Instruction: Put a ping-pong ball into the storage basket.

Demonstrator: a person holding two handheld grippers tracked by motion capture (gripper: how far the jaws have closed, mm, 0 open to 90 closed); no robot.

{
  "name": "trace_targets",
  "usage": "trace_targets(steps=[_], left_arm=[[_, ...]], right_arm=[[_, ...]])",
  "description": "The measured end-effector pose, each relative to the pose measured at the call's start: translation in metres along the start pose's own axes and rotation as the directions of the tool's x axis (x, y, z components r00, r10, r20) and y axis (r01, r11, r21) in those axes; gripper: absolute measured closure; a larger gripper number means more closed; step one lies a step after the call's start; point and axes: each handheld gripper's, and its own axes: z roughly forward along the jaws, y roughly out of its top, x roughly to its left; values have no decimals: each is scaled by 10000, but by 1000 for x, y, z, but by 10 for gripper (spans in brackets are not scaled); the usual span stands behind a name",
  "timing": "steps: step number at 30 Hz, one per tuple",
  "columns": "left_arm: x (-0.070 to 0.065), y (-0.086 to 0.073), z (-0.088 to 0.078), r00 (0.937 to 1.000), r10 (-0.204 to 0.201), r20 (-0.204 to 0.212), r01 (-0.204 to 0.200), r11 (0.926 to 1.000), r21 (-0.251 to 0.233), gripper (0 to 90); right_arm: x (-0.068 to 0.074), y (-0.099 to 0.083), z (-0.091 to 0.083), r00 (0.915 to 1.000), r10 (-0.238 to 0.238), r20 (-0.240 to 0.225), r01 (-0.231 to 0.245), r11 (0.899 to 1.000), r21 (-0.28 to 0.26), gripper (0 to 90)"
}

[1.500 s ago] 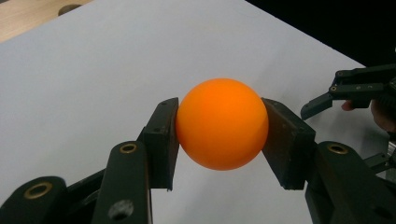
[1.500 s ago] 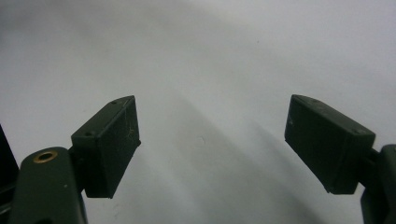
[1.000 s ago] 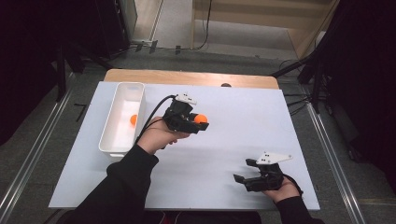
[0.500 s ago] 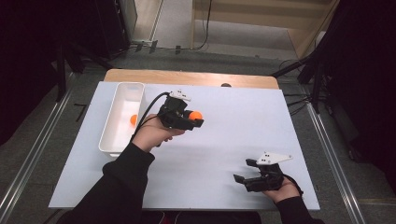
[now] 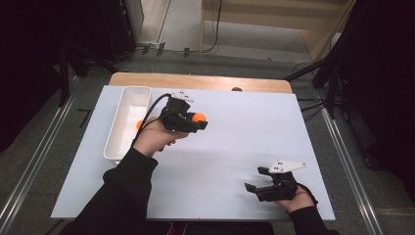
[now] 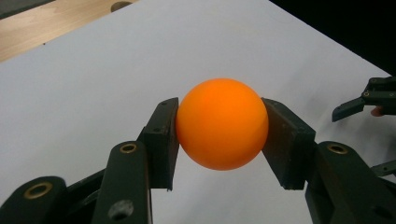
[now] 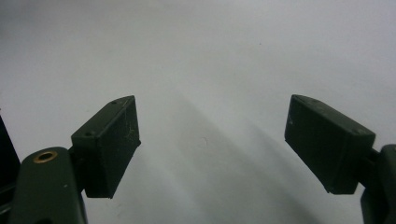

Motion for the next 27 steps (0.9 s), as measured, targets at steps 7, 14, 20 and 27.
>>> trace_targets(steps=[7,14,20,27], left_arm=[[7,-1,-3,9998,-185,-24,185,9998,-47,504],[11,-2,-5,9995,-126,-305,128,9999,72,504],[16,-2,-9,9990,-188,-402,191,9998,58,504],[22,-2,-15,9983,-353,-454,350,9994,-68,505]], right_arm=[[0,0,0,10000,-68,0,68,10000,-13,164],[0,0,0,10000,-54,8,54,10000,1,164],[0,0,0,10000,-75,-4,75,10000,1,164],[0,0,0,10000,-61,-12,61,10000,4,164]])
